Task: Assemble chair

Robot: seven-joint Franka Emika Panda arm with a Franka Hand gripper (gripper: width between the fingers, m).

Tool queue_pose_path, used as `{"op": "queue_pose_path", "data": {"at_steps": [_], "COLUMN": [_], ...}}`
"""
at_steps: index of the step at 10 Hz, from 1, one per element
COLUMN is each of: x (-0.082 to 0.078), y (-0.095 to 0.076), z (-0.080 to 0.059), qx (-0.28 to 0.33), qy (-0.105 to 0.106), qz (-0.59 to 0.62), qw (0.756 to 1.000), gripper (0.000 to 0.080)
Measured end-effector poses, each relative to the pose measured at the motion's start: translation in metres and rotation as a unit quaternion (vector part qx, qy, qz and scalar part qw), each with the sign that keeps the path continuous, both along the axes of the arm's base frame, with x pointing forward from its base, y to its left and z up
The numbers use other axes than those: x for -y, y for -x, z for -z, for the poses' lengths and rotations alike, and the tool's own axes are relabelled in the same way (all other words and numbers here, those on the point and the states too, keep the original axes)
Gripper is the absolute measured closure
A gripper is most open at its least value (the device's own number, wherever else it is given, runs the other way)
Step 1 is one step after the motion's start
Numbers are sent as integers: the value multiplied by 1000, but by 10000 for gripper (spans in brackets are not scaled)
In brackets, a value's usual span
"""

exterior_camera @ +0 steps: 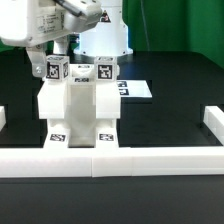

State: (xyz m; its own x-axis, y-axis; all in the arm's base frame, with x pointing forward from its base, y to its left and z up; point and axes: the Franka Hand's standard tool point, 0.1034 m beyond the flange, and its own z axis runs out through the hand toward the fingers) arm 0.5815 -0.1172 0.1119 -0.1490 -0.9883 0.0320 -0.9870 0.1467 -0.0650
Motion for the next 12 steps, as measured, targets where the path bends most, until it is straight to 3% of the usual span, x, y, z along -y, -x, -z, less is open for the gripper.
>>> {"op": "queue_pose_path", "data": {"at_steps": [4,6,7,9,11,12], "x": [1,-5,-16,-56,-87,-85], "y": [-2,-6,-8,-5,-10,-10], "z": [-1,-18,-32,-56,-62,-61], "qx": [-4,2,14,33,38,37], "qy": [14,13,8,-16,-26,-24], "qz": [-173,-297,-308,-278,-250,-259], "qw": [985,955,951,960,967,965], "gripper": [151,151,151,151,151,151]}}
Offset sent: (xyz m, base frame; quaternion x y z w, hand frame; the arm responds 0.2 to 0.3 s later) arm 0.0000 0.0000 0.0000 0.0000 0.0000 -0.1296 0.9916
